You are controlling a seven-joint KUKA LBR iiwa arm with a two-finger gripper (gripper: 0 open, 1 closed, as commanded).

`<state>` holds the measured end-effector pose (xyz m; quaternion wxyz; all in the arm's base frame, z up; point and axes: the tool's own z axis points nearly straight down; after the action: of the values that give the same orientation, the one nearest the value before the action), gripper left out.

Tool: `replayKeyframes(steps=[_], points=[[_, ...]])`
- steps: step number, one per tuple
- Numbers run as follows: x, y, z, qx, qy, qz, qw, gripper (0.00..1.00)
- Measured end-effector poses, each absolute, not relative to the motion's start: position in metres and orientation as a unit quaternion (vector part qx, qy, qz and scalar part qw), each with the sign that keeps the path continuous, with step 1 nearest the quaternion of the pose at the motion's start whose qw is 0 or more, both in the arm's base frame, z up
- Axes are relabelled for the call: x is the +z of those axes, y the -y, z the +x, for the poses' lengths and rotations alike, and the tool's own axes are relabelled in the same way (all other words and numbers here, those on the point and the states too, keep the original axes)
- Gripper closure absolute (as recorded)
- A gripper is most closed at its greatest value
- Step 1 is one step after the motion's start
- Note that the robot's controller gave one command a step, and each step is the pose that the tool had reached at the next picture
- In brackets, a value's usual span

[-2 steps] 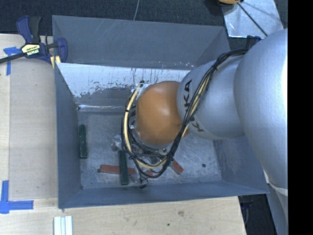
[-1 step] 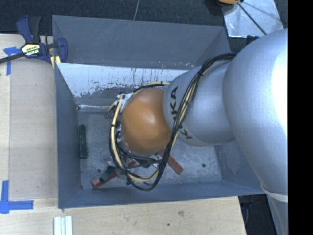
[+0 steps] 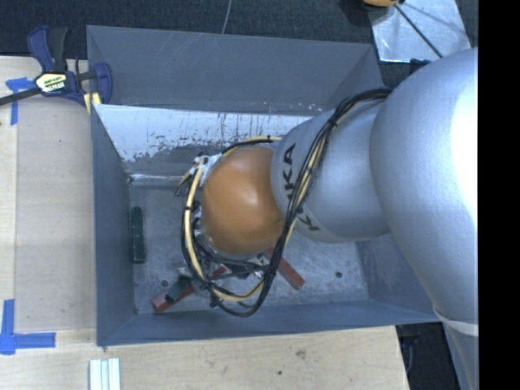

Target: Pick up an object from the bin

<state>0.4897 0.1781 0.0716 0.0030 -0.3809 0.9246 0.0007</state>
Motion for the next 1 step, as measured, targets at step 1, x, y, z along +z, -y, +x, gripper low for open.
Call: replayKeyframes(steps=[1], points=[[0.1124, -0.173, 0.4853, 0.001, -0.928, -0.374, -0.003, 1.0]])
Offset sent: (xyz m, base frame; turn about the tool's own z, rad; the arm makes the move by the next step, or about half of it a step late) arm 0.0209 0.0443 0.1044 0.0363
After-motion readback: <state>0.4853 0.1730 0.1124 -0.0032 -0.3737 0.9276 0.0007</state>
